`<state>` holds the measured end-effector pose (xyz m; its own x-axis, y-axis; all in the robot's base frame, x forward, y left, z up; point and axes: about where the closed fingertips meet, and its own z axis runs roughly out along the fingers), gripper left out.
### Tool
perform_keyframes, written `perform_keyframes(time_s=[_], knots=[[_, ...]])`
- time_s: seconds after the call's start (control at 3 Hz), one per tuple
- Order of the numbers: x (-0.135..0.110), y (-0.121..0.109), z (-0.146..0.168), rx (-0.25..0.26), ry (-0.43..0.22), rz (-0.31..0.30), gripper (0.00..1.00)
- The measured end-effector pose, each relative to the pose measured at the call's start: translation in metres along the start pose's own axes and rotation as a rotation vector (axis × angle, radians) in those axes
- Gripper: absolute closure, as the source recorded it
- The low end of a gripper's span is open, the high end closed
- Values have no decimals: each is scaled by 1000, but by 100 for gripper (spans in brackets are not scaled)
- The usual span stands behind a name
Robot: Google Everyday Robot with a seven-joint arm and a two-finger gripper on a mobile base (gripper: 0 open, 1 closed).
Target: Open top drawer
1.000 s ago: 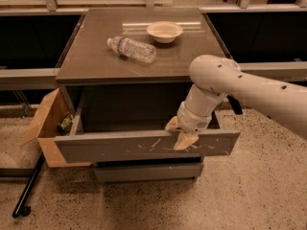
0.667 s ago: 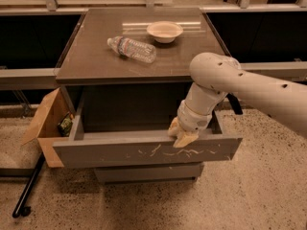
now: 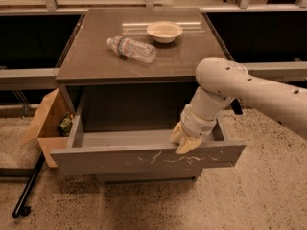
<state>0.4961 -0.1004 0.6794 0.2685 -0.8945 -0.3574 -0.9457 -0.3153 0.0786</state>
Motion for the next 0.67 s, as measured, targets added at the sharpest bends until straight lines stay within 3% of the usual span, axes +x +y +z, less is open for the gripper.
perform_keyframes(time_s=[0.33, 0.67], knots=[[-2, 0, 1, 0, -1, 0, 98], [-2, 0, 1, 0, -1, 0, 75]])
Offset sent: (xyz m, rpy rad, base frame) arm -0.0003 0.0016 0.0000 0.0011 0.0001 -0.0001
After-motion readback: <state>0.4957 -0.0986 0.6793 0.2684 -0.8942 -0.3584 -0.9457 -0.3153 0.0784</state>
